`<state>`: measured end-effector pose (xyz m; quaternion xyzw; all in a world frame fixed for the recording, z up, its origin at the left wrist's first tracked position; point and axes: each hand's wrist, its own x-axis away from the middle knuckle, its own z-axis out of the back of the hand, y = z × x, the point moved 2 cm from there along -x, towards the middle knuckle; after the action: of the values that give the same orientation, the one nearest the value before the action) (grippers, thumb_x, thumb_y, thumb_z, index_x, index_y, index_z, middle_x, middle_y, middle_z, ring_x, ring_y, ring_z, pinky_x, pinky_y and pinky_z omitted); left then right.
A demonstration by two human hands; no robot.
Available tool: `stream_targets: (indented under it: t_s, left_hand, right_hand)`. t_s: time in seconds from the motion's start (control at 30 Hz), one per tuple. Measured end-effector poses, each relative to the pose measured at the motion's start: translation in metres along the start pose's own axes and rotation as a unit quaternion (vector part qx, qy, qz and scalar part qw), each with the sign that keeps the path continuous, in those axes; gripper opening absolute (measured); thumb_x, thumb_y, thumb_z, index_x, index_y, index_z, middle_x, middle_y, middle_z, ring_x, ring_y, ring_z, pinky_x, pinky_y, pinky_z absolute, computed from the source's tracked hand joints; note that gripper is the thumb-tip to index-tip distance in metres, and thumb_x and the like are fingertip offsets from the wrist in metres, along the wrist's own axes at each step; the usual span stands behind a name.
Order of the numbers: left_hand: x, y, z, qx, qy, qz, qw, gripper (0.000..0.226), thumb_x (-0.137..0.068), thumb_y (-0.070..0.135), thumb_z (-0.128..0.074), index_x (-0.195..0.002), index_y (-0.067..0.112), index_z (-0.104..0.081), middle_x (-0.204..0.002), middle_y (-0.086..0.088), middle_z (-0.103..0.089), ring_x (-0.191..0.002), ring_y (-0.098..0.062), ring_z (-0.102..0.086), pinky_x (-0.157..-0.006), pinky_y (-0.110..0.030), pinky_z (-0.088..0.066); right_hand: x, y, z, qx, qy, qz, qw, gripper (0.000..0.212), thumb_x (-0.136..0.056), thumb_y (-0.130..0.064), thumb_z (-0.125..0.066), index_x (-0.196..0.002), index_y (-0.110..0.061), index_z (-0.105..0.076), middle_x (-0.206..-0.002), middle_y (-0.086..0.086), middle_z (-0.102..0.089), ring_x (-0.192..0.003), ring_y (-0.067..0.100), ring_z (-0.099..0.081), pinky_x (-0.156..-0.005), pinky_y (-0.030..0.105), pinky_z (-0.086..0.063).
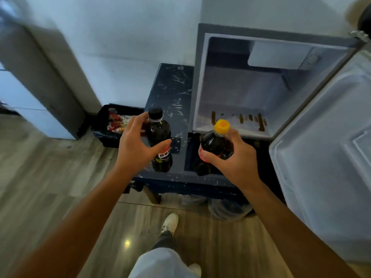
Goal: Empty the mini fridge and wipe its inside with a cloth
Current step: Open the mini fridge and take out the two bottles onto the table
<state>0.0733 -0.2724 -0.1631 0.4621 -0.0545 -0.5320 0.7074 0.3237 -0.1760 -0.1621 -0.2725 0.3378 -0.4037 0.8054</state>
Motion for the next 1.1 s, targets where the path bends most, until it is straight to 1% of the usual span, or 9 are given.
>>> stream_targets:
  t_s: [0.1, 0.27, 0.37, 0.5, 0.6, 0.73, 0.9, 1.0, 1.1]
  left_hand:
    - [-0.001, -0.027, 0.009, -0.02, 0.012, 0.016, 1.0, 0.079, -0.07, 0.039, -0.086, -0.135, 0.016, -0.046, -0.122, 0.002, -0.054, -0.108, -0.02, -0.06, -0.095, -0.043, -0.053]
    - [-0.027, -0.073, 0.014, -0.012, 0.008, 0.043, 0.999, 0.075, -0.068, 0.038, -0.087, -0.13, 0.032, -0.044, -0.12, 0.009, -0.053, -0.11, -0.017, -0.06, -0.097, -0.041, -0.052]
    - [-0.055, -0.103, 0.012, -0.008, -0.005, 0.073, 0.997, 0.079, -0.068, 0.038, -0.088, -0.135, 0.024, -0.047, -0.121, 0.007, -0.057, -0.11, -0.014, -0.06, -0.099, -0.036, -0.051]
    - [-0.095, -0.142, 0.001, -0.032, -0.024, 0.087, 0.995, 0.08, -0.068, 0.041, -0.087, -0.135, 0.021, -0.048, -0.126, 0.003, -0.059, -0.112, -0.013, -0.059, -0.099, -0.03, -0.048]
    - [-0.123, -0.168, -0.009, -0.045, -0.037, 0.094, 0.994, 0.08, -0.068, 0.043, -0.086, -0.135, 0.02, -0.049, -0.128, 0.002, -0.059, -0.112, -0.013, -0.058, -0.097, -0.028, -0.047]
    - [-0.155, -0.197, -0.027, -0.054, -0.068, 0.084, 0.993, 0.079, -0.068, 0.042, -0.086, -0.133, 0.019, -0.049, -0.126, -0.001, -0.06, -0.11, -0.015, -0.059, -0.095, -0.032, -0.05]
    - [-0.181, -0.222, -0.049, -0.052, -0.087, 0.079, 0.992, 0.075, -0.069, 0.04, -0.085, -0.133, 0.019, -0.05, -0.127, 0.001, -0.059, -0.112, -0.012, -0.057, -0.093, -0.028, -0.047]
    - [-0.188, -0.233, -0.058, -0.043, -0.085, 0.089, 0.991, 0.075, -0.069, 0.04, -0.085, -0.131, 0.018, -0.051, -0.125, 0.001, -0.059, -0.109, -0.008, -0.056, -0.092, -0.024, -0.046]
    - [-0.19, -0.24, -0.063, -0.048, -0.101, 0.084, 0.99, 0.076, -0.071, 0.042, -0.084, -0.134, 0.02, -0.049, -0.126, 0.003, -0.06, -0.108, 0.002, -0.05, -0.094, -0.019, -0.043]
  right_hand:
    - [-0.008, -0.006, -0.025, -0.012, -0.033, -0.004, 0.999, 0.063, -0.077, -0.051, -0.084, -0.13, -0.035, -0.052, -0.112, -0.011, -0.071, -0.103, 0.008, -0.067, -0.092, 0.021, -0.052]
    - [-0.041, -0.007, -0.08, -0.018, -0.069, -0.024, 0.997, 0.061, -0.077, -0.051, -0.083, -0.127, -0.038, -0.05, -0.113, -0.013, -0.069, -0.104, 0.011, -0.067, -0.094, 0.034, -0.057]
    - [-0.071, -0.001, -0.115, -0.033, -0.072, -0.055, 0.995, 0.061, -0.078, -0.047, -0.083, -0.128, -0.038, -0.049, -0.112, -0.013, -0.068, -0.105, 0.013, -0.067, -0.092, 0.038, -0.058]
    - [-0.112, 0.009, -0.158, -0.034, -0.076, -0.087, 0.993, 0.058, -0.08, -0.036, -0.083, -0.125, -0.033, -0.047, -0.11, -0.011, -0.064, -0.104, 0.018, -0.065, -0.089, 0.042, -0.058]
    - [-0.14, 0.015, -0.183, -0.021, -0.067, -0.104, 0.992, 0.056, -0.08, -0.033, -0.083, -0.122, -0.033, -0.047, -0.109, -0.009, -0.063, -0.102, 0.021, -0.064, -0.086, 0.045, -0.058]
    - [-0.172, 0.023, -0.212, -0.006, -0.073, -0.139, 0.988, 0.057, -0.078, -0.034, -0.083, -0.12, -0.035, -0.044, -0.106, -0.01, -0.06, -0.099, 0.022, -0.064, -0.084, 0.045, -0.058]
    - [-0.201, 0.035, -0.242, 0.023, -0.064, -0.164, 0.984, 0.057, -0.078, -0.034, -0.082, -0.12, -0.033, -0.044, -0.108, -0.005, -0.064, -0.098, 0.022, -0.064, -0.082, 0.042, -0.057]
    - [-0.211, 0.043, -0.253, 0.036, -0.075, -0.177, 0.981, 0.057, -0.078, -0.035, -0.081, -0.122, -0.033, -0.044, -0.11, -0.003, -0.066, -0.099, 0.024, -0.064, -0.084, 0.043, -0.057]
    - [-0.215, 0.048, -0.261, 0.035, -0.073, -0.182, 0.98, 0.059, -0.078, -0.036, -0.081, -0.124, -0.033, -0.044, -0.11, -0.002, -0.066, -0.099, 0.024, -0.065, -0.085, 0.045, -0.058]
